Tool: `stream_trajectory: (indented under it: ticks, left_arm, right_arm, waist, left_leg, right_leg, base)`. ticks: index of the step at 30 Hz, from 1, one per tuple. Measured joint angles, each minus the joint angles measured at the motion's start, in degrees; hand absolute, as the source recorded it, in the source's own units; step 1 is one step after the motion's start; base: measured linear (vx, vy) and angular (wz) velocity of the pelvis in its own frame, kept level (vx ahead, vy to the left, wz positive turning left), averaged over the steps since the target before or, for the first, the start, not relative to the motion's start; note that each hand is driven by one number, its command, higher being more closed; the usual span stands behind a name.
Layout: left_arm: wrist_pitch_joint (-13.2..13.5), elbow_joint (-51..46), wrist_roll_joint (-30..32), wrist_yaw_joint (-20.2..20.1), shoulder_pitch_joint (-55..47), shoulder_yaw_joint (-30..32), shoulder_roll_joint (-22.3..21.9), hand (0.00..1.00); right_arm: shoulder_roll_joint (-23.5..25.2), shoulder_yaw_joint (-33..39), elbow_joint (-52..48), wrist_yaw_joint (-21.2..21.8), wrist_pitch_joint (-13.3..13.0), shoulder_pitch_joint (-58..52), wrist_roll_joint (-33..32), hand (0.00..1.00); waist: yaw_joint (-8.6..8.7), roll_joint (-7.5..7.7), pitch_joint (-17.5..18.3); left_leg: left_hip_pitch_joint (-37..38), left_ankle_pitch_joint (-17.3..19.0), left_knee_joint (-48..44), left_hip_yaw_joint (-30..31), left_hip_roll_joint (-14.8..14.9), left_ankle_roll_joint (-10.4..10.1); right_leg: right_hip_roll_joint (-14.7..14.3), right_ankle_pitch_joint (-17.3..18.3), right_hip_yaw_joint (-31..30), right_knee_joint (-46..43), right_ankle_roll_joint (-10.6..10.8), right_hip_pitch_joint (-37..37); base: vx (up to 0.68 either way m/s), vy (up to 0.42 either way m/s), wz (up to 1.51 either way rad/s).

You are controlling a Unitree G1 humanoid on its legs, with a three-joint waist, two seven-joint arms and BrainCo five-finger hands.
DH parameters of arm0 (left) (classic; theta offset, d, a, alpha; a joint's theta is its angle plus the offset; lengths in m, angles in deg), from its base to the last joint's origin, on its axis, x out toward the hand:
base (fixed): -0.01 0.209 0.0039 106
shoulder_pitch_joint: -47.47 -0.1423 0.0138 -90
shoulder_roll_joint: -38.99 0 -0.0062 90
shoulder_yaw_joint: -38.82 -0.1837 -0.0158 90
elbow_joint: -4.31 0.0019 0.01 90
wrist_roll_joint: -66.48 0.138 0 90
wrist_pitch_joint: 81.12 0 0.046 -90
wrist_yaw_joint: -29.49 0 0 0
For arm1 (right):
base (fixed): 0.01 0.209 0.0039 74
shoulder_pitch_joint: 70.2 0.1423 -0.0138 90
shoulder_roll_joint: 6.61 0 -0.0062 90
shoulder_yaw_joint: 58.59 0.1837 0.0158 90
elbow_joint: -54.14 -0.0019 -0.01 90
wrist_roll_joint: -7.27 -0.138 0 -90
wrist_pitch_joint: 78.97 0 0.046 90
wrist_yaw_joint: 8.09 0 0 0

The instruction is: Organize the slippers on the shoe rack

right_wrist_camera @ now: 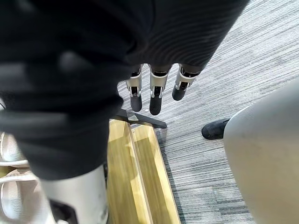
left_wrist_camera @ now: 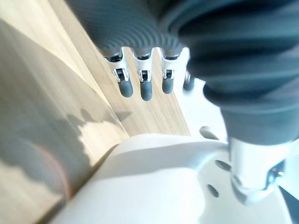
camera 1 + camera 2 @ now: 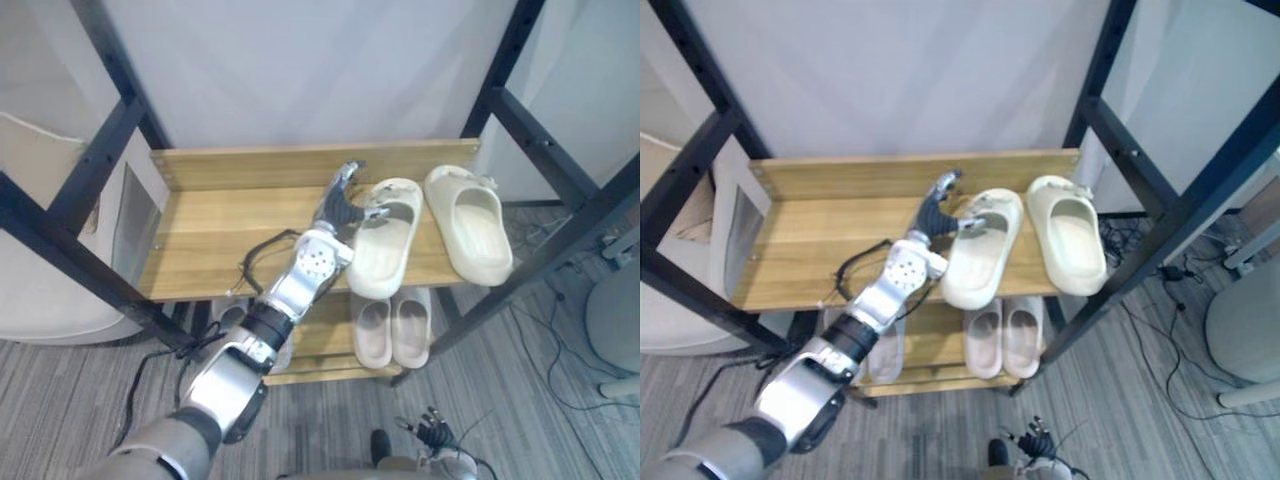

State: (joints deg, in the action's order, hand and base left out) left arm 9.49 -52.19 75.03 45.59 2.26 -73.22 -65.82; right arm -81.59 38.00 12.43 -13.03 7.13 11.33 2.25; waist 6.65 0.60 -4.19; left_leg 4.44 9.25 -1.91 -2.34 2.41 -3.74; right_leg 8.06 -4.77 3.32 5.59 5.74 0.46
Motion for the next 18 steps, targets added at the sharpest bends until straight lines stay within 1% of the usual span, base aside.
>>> stream_trajectory:
  ticks: [4, 9, 13, 15, 16, 18]
  left_arm:
    - [0.00, 0.11, -1.80, 0.02, 0.00, -0.44, -0.30, 0.00]
    - [0.00, 1.07, -1.96, 0.03, 0.00, -1.63, -0.59, 0.00]
    - [-0.02, 0.90, -2.07, 0.03, 0.00, -1.57, -0.68, 0.00]
    - [0.00, -0.37, -2.94, 0.04, 0.00, -1.58, -1.08, 0.00]
    - [0.01, -3.46, -4.23, 0.03, -0.02, -1.41, -1.08, 0.00]
    - [0.20, -6.32, -4.96, 0.01, -0.04, -1.05, -1.06, 0.00]
  right_arm:
    - [0.03, -0.01, 0.10, -0.06, 0.02, 0.07, -0.05, 0.00]
    - [0.05, 0.00, 0.50, -0.20, 0.04, 0.31, -0.09, 0.00]
    - [0.34, -0.03, 1.32, -0.23, -0.01, 0.80, -0.12, 0.00]
    - [0.48, -0.03, 1.64, -0.23, -0.06, 0.87, -0.12, 0.00]
    - [0.46, -0.04, 1.76, -0.23, -0.07, 0.77, -0.12, 0.00]
    - [0.44, -0.06, 1.76, -0.23, -0.07, 0.71, -0.12, 0.00]
  waist:
    - [0.02, 0.12, -0.08]
    - [0.12, 0.22, -0.16]
    - [0.20, 0.31, -0.16]
    - [-0.02, 0.30, -0.16]
    - [-0.39, 0.31, -0.16]
    - [-0.58, 0.30, -0.15]
  left_leg:
    - [-0.09, -0.01, -0.02, 0.41, 0.01, 0.00]
    - [-0.10, -0.02, -0.06, 1.25, 0.01, 0.01]
    - [-0.29, -0.06, -0.27, 1.36, -0.01, 0.07]
    - [-0.45, -0.14, -0.38, 1.49, -0.05, 0.15]
    - [-0.56, -0.20, -0.51, 1.52, -0.16, 0.21]
    - [-0.83, -0.21, -0.85, 1.64, -0.24, 0.23]
  right_leg:
    - [0.01, 0.00, 0.75, 0.00, 0.00, -0.12]
    - [0.03, 0.00, 2.22, 0.00, 0.00, -0.61]
    - [0.18, 0.00, 2.16, -0.42, 0.00, -0.64]
    - [0.28, 0.00, 2.15, -0.43, 0.01, -0.64]
    - [0.41, 0.00, 2.12, -0.44, 0.02, -0.64]
    - [0.52, 0.03, 2.13, -0.44, 0.05, -0.64]
  base:
    - [0.00, -0.006, 0.04]
    - [0.00, -0.018, 0.09]
    - [0.00, -0.004, 0.01]
    - [-0.01, -0.015, 0.06]
    - [-0.03, -0.016, 0.04]
    - [-0.04, -0.016, 0.07]
